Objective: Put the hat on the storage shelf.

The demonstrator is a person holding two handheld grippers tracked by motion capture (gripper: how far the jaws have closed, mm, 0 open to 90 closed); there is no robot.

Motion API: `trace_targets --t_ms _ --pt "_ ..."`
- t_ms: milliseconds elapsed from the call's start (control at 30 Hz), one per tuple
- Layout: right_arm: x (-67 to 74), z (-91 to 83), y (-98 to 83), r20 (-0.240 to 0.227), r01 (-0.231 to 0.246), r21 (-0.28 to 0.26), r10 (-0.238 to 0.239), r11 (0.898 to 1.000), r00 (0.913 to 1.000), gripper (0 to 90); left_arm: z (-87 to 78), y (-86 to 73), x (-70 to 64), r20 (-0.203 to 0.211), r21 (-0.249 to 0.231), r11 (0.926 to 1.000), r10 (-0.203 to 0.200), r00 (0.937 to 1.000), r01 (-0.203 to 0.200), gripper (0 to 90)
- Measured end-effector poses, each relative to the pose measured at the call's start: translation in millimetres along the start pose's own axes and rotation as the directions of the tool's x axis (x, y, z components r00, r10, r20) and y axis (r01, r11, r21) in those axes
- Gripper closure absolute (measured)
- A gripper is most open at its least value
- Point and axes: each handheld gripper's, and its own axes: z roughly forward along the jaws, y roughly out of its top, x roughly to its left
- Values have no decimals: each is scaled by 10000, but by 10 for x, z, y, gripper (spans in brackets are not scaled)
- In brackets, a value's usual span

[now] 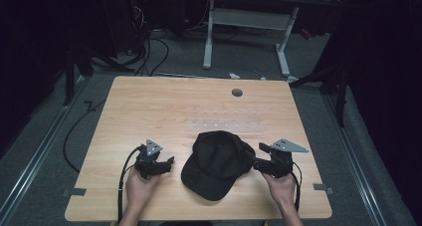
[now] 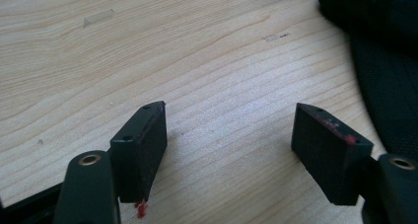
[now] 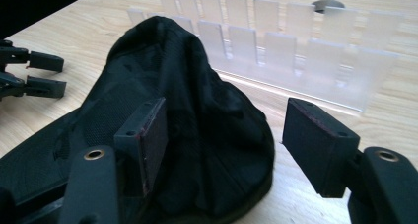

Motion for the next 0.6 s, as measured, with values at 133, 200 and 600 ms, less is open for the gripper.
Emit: trace_targets --t_ms 133,200,600 --pt "32 70 61 -171 69 50 -68 10000 9998 327 1 -1 1 4 -15 10000 -10 10000 10 299" --pt "39 88 76 -207 58 86 -56 9999 9998 326 0 0 0 3 2 10000 0 10000 0 299" --pt "113 281 232 -422 222 387 -205 9990 9989 314 1 0 -2 -13 4 10000 14 10000 -14 301"
